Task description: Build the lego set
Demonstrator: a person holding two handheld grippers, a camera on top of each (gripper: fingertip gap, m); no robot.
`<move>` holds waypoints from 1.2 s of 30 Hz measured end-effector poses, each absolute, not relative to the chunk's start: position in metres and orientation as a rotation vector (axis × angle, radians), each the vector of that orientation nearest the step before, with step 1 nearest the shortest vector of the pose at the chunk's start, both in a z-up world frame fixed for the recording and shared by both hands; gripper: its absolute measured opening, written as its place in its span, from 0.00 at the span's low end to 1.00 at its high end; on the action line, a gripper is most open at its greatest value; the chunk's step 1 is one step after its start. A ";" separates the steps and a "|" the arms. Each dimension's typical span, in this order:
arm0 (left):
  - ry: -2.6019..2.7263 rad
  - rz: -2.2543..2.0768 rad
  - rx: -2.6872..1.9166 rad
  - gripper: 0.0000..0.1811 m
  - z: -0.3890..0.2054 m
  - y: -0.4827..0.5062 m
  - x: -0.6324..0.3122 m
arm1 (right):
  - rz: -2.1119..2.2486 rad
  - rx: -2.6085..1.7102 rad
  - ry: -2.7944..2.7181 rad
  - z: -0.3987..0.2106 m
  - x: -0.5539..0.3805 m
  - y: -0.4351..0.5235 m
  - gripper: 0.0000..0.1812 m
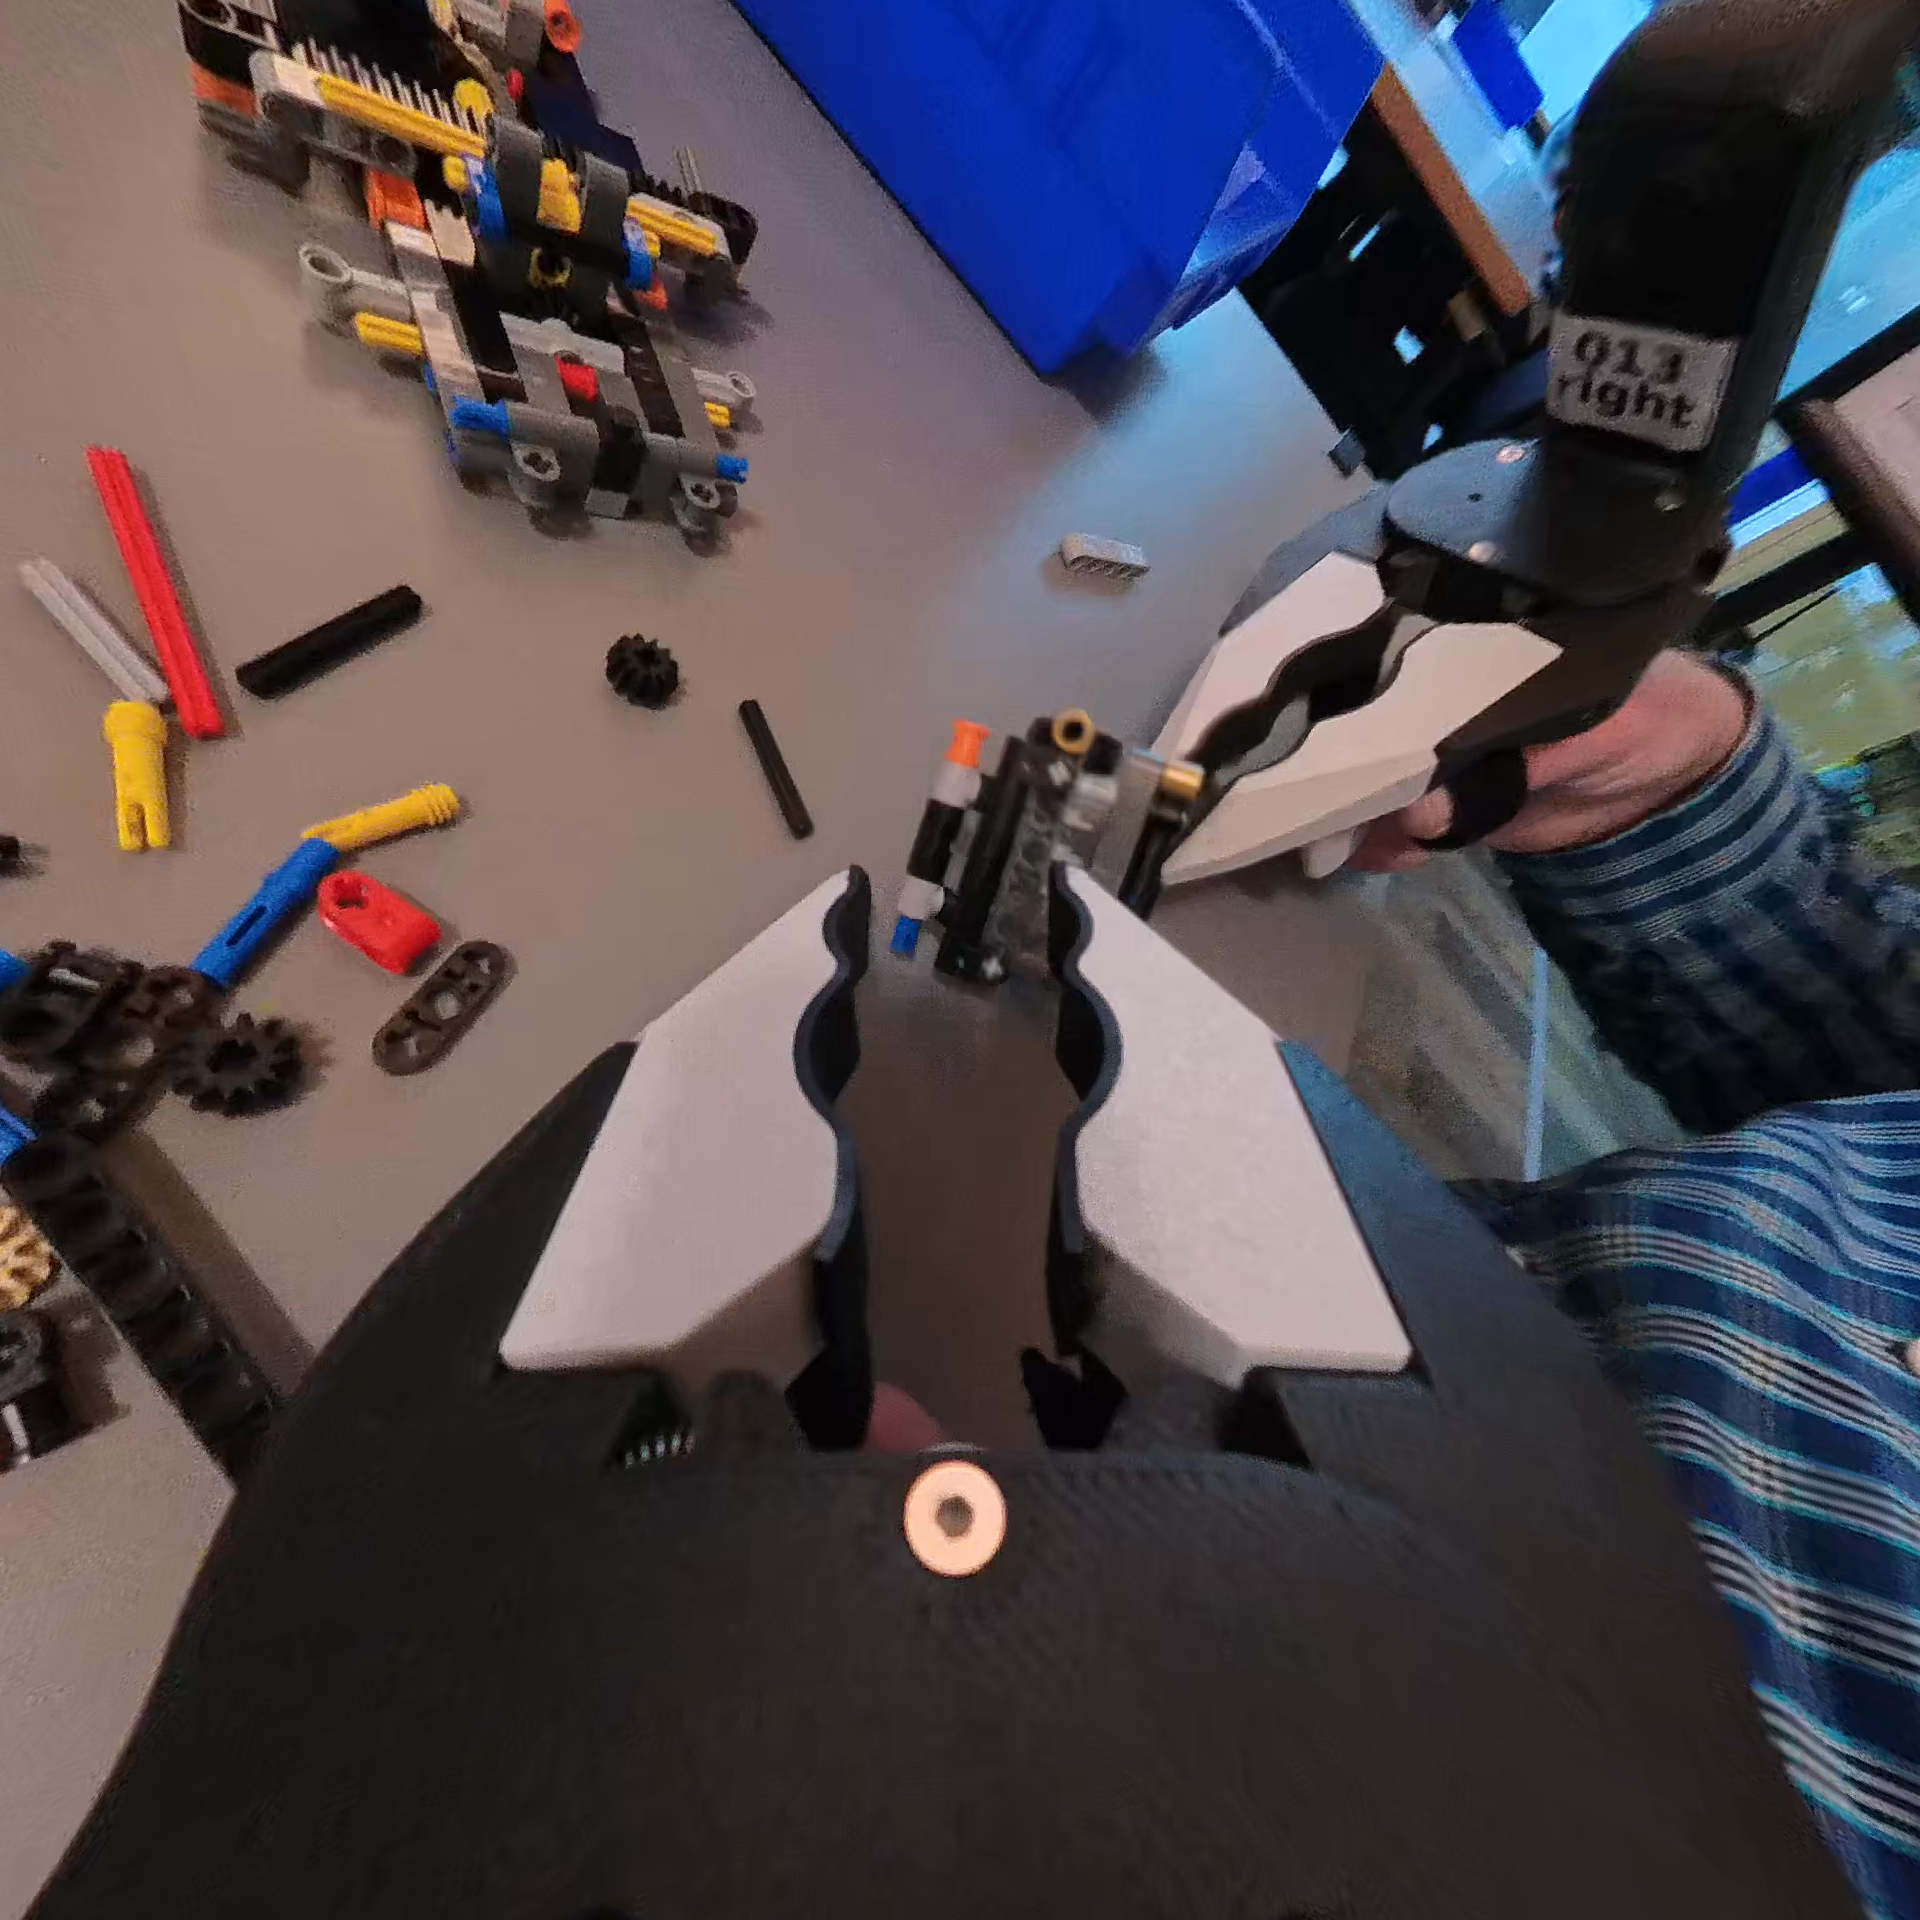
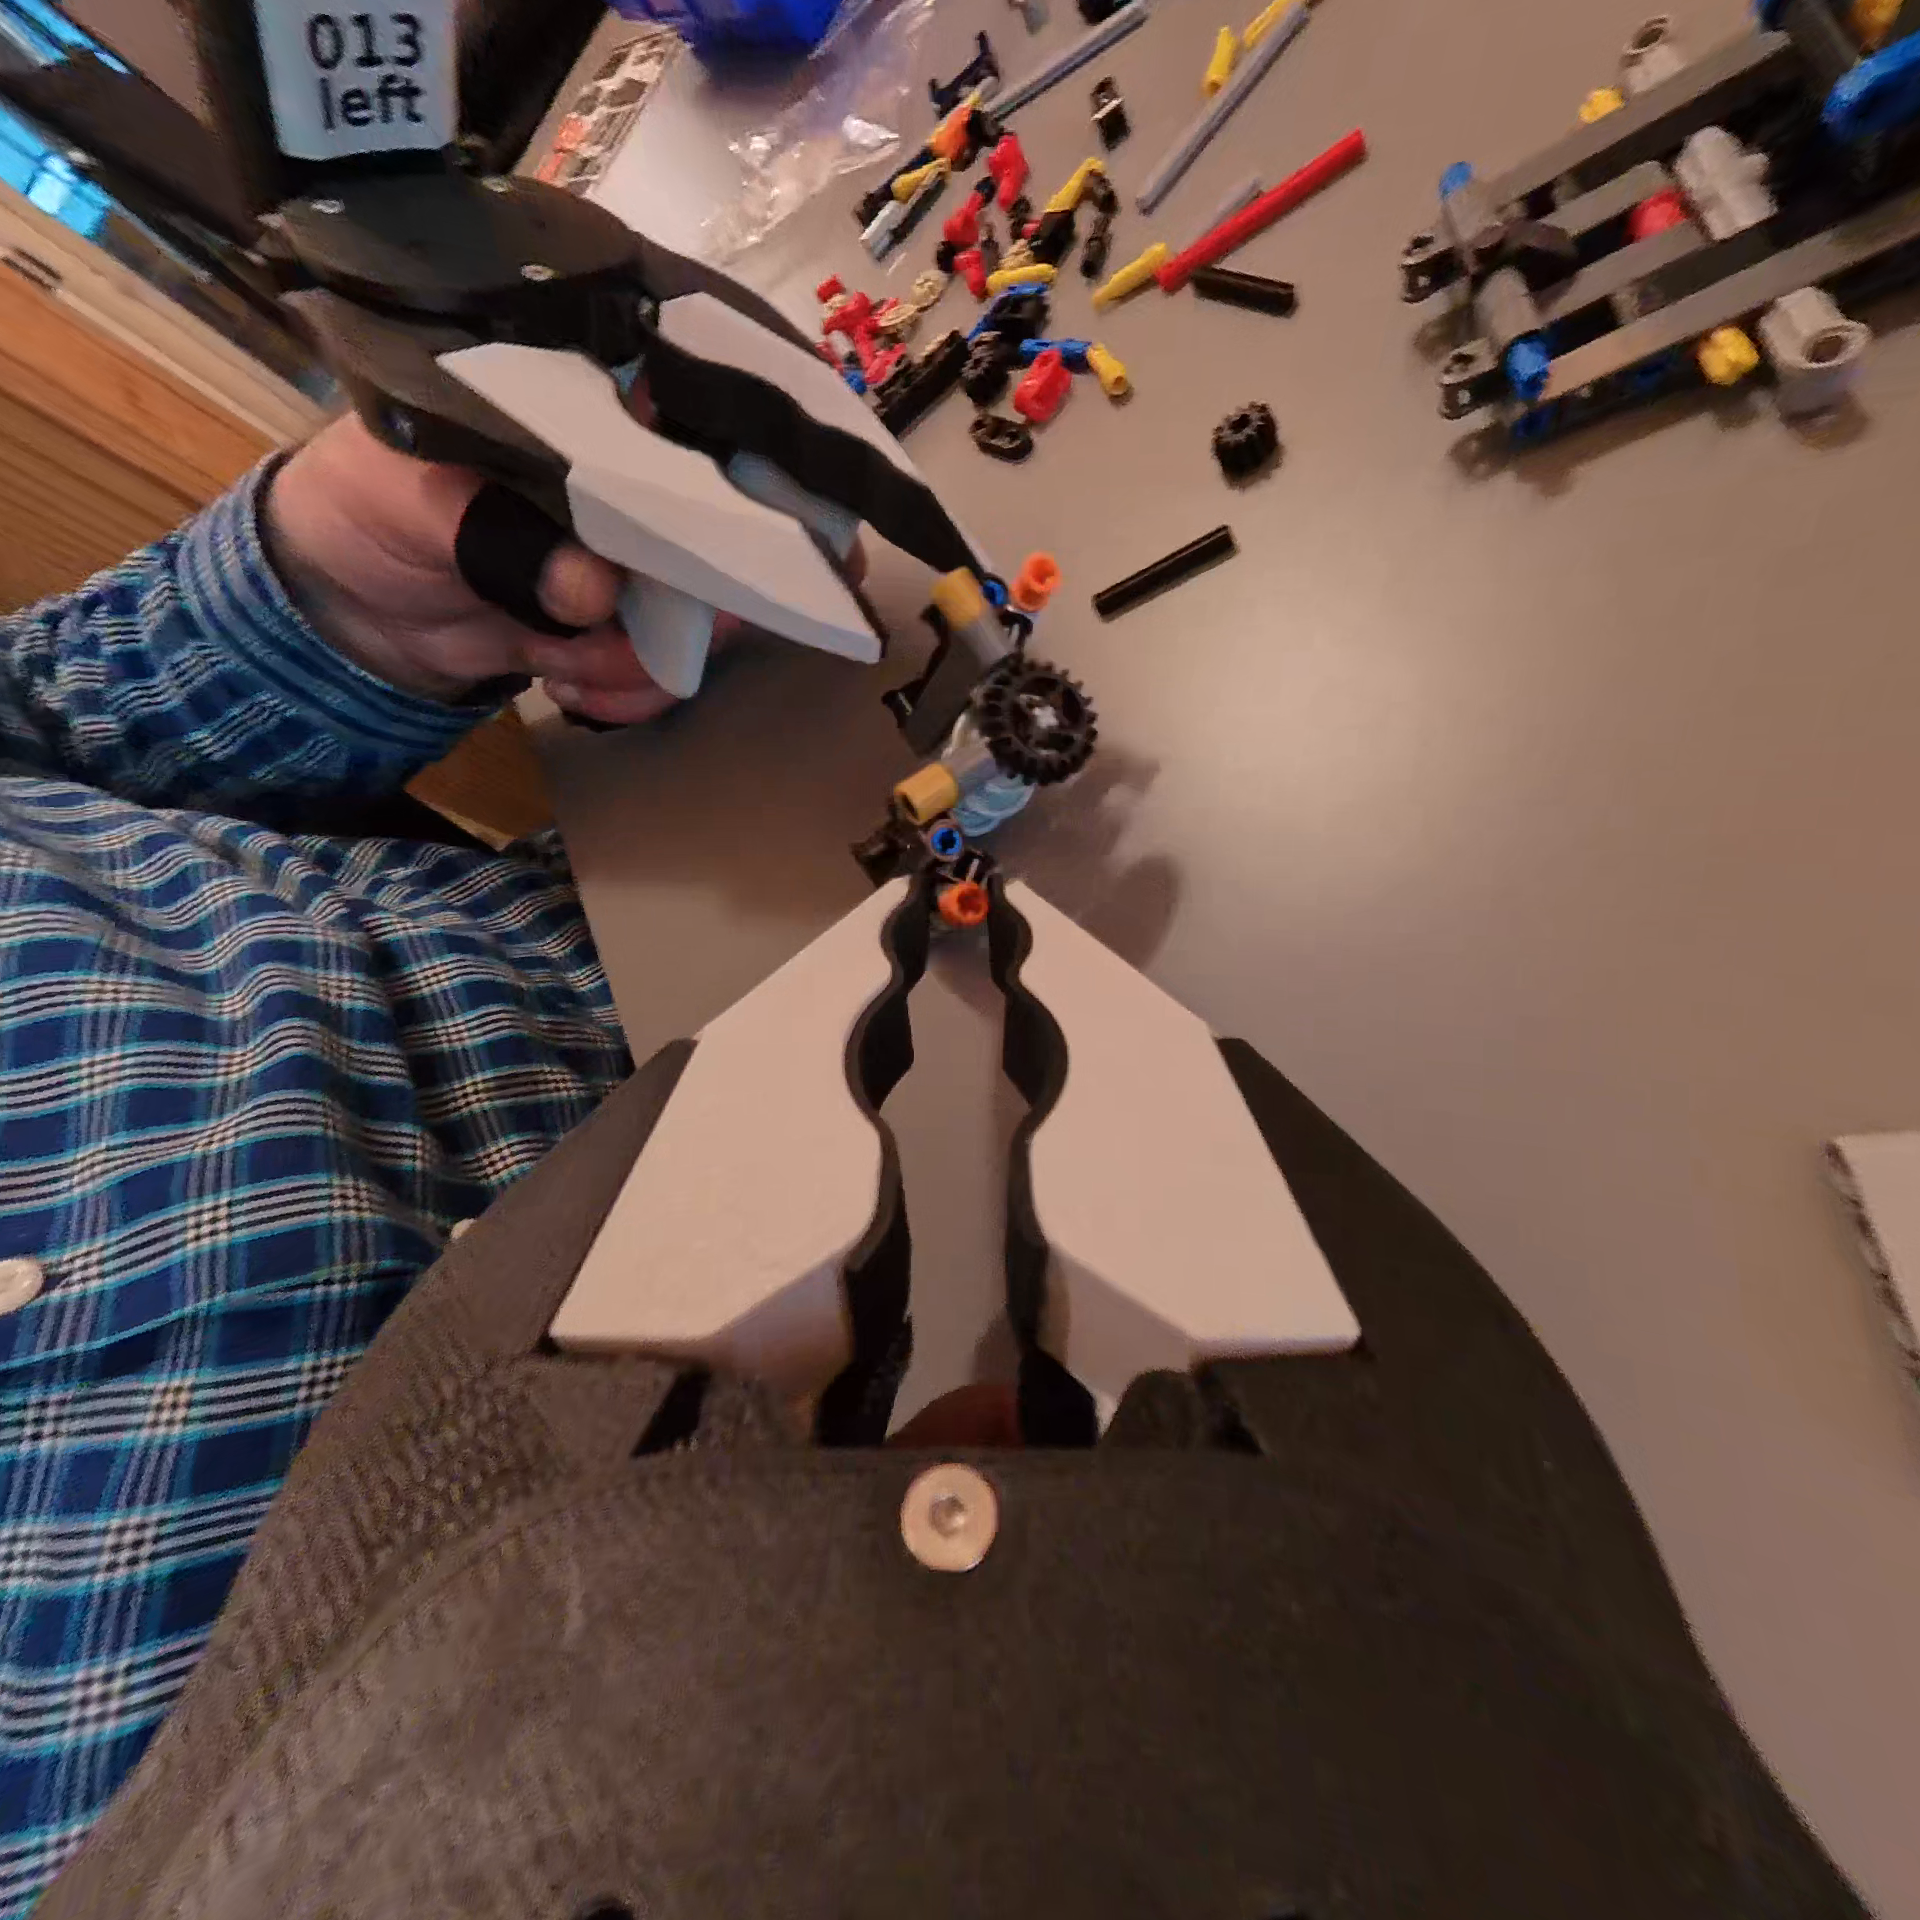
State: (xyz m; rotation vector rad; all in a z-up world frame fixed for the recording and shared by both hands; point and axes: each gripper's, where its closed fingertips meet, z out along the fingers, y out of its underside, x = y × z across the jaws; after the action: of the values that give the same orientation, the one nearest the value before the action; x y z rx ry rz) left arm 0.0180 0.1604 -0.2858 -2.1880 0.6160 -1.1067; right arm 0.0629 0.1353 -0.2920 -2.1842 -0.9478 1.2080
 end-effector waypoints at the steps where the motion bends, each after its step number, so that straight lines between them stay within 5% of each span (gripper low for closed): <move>1: 0.637 -1.072 -2.197 0.18 -0.289 0.161 0.018 | 1.183 -2.184 -0.947 -0.293 0.065 0.138 0.06; 10: 0.699 -0.952 -2.089 0.17 -0.278 0.158 0.005 | 1.006 -2.082 -0.932 -0.273 0.088 0.155 0.18; 21: 0.990 -0.674 -1.935 0.30 -0.271 0.140 0.009 | 0.731 -1.895 -1.147 -0.274 0.088 0.150 0.26; 26: 1.069 -0.604 -1.972 0.40 -0.286 0.144 0.026 | 0.587 -1.846 -1.274 -0.277 0.083 0.157 0.25; 36: 1.202 -0.436 -1.943 0.34 -0.301 0.147 0.039 | 0.416 -1.831 -1.479 -0.303 0.079 0.152 0.21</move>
State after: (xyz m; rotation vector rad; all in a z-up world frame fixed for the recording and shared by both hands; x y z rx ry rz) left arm 0.0390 0.1467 -0.3010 -1.9429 1.2019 -0.4358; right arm 0.0794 0.1521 -0.3030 -1.8312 -1.4788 0.4161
